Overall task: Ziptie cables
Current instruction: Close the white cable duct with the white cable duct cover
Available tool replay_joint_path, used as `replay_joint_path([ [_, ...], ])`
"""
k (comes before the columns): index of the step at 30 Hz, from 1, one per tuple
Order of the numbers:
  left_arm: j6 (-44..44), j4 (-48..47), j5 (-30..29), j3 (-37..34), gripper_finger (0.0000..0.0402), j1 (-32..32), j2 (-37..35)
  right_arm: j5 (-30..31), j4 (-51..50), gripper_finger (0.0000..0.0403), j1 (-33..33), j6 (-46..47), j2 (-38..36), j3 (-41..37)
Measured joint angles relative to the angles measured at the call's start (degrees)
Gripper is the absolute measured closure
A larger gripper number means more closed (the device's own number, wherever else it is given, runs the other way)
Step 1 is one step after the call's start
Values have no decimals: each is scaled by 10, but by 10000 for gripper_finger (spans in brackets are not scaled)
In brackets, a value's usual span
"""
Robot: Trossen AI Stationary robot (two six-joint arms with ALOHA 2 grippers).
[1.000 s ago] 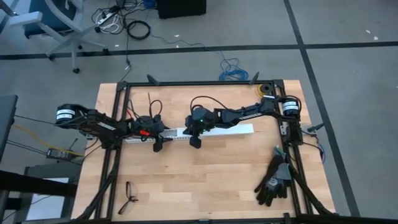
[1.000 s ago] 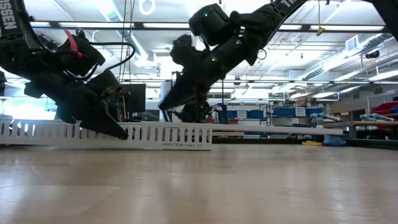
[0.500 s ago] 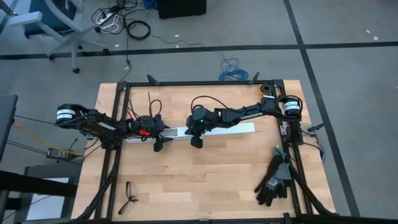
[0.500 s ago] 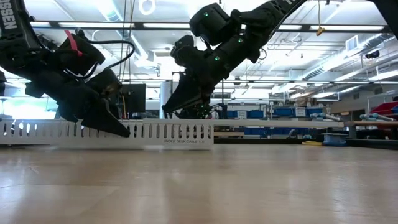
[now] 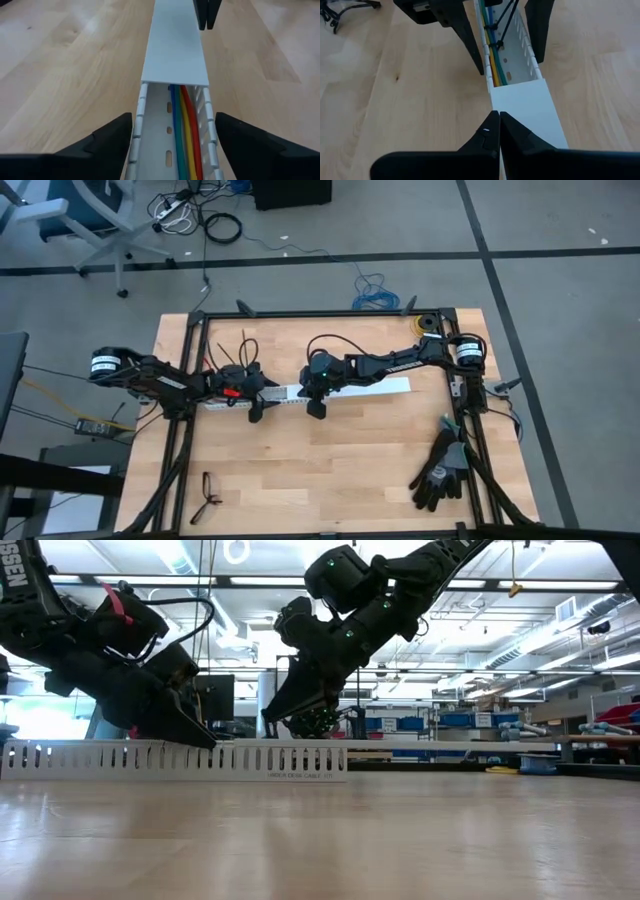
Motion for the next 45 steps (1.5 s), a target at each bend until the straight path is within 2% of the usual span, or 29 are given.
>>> replay_joint_path([
  [21,0,-2,-1,-1,120,0,1,0,0,403,3,0,0,0],
  [30,-3,45,3,20,120,-1,80,0,0,403,7,2,0,1],
  [35,-3,48,5,32,121,-1,95,0,-8,403,11,2,0,1],
  [45,-3,48,5,30,180,-1,95,17,-18,403,10,-3,0,1],
])
